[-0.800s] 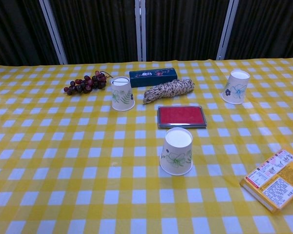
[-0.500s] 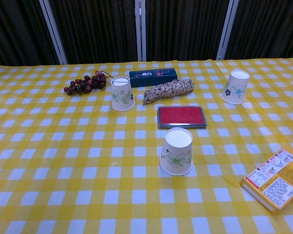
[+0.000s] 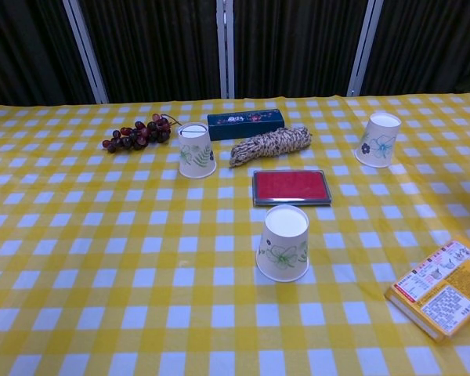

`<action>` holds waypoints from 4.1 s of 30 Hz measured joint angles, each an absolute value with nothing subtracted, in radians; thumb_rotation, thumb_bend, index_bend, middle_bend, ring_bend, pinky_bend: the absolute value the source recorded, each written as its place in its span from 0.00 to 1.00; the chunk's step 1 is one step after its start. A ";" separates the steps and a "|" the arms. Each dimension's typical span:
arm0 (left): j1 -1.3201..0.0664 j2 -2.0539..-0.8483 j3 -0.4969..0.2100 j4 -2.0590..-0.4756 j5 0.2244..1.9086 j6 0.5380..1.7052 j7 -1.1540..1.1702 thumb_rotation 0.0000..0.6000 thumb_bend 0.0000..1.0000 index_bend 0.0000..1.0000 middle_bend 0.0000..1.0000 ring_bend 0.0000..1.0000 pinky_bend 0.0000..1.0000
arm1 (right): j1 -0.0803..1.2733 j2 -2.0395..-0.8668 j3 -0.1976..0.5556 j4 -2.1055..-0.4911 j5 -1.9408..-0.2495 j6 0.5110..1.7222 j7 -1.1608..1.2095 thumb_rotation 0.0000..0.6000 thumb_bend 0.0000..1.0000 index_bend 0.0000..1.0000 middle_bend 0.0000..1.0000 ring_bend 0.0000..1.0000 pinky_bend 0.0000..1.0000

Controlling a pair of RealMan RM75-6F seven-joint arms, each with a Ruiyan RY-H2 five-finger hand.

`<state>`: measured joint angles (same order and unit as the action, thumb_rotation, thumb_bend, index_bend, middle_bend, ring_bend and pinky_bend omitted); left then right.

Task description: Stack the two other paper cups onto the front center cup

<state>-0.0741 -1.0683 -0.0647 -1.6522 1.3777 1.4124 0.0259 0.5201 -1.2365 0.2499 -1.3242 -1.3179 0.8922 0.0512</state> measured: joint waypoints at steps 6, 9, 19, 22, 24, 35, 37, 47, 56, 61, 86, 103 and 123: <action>-0.096 -1.094 -0.083 -1.620 1.318 1.370 0.055 1.00 0.00 0.00 0.00 0.00 0.00 | 0.685 -1.382 0.284 -1.064 -1.254 0.732 0.098 1.00 0.13 0.19 0.24 0.17 0.28; -0.101 -1.103 -0.089 -1.604 1.297 1.359 0.061 1.00 0.00 0.00 0.00 0.00 0.00 | 0.747 -1.447 0.292 -0.979 -1.242 0.680 0.131 1.00 0.13 0.19 0.24 0.17 0.28; -0.100 -1.104 -0.099 -1.589 1.270 1.358 0.055 1.00 0.00 0.00 0.00 0.00 0.00 | 0.824 -1.558 0.292 -0.831 -1.242 0.624 0.218 1.00 0.19 0.23 0.24 0.18 0.28; -0.100 -1.104 -0.100 -1.588 1.264 1.358 0.056 1.00 0.00 0.00 0.00 0.00 0.00 | 0.840 -1.584 0.293 -0.790 -1.238 0.614 0.230 1.00 0.20 0.24 0.23 0.18 0.28; -0.101 -1.103 -0.102 -1.589 1.260 1.357 0.057 1.00 0.00 0.00 0.00 0.00 0.00 | 0.853 -1.601 0.293 -0.759 -1.233 0.602 0.232 1.00 0.21 0.24 0.24 0.18 0.29; -0.102 -1.103 -0.106 -1.587 1.248 1.356 0.059 1.00 0.00 0.00 0.00 0.00 0.00 | 0.888 -1.650 0.274 -0.679 -1.230 0.576 0.225 1.00 0.23 0.36 0.41 0.37 0.39; -0.102 -1.103 -0.105 -1.587 1.249 1.356 0.060 1.00 0.00 0.00 0.00 0.00 0.00 | 0.888 -1.653 0.274 -0.678 -1.230 0.589 0.224 1.00 0.24 0.37 0.42 0.38 0.40; -0.099 -1.097 -0.101 -1.597 1.262 1.365 0.051 1.00 0.00 0.00 0.00 0.00 0.00 | 0.860 -1.578 0.277 -0.808 -1.257 0.683 0.246 1.00 0.24 0.37 0.42 0.38 0.40; -0.097 -1.089 -0.096 -1.608 1.282 1.371 0.038 1.00 0.00 0.00 0.00 0.00 0.00 | 0.798 -1.379 0.259 -1.181 -1.341 0.790 0.281 1.00 0.24 0.37 0.42 0.38 0.40; -0.099 -1.086 -0.092 -1.621 1.298 1.374 0.038 1.00 0.00 0.00 0.00 0.00 0.00 | 0.757 -1.222 0.223 -1.458 -1.447 0.861 0.270 1.00 0.25 0.37 0.42 0.38 0.40; -0.090 -1.068 -0.084 -1.634 1.320 1.390 0.011 1.00 0.00 0.00 0.00 0.00 0.00 | 0.776 -1.155 0.131 -1.786 -1.631 0.883 -0.057 1.00 0.25 0.38 0.42 0.38 0.40; -0.092 -1.068 -0.085 -1.630 1.312 1.384 0.010 1.00 0.00 0.00 0.00 0.00 0.00 | 0.814 -1.249 0.134 -1.772 -1.539 0.844 -0.138 1.00 0.15 0.24 0.26 0.29 0.28; -0.098 -1.072 -0.090 -1.613 1.297 1.370 0.002 1.00 0.00 0.00 0.00 0.00 0.00 | 0.750 -1.110 0.079 -1.823 -1.548 0.922 -0.166 1.00 0.00 0.00 0.00 0.00 0.03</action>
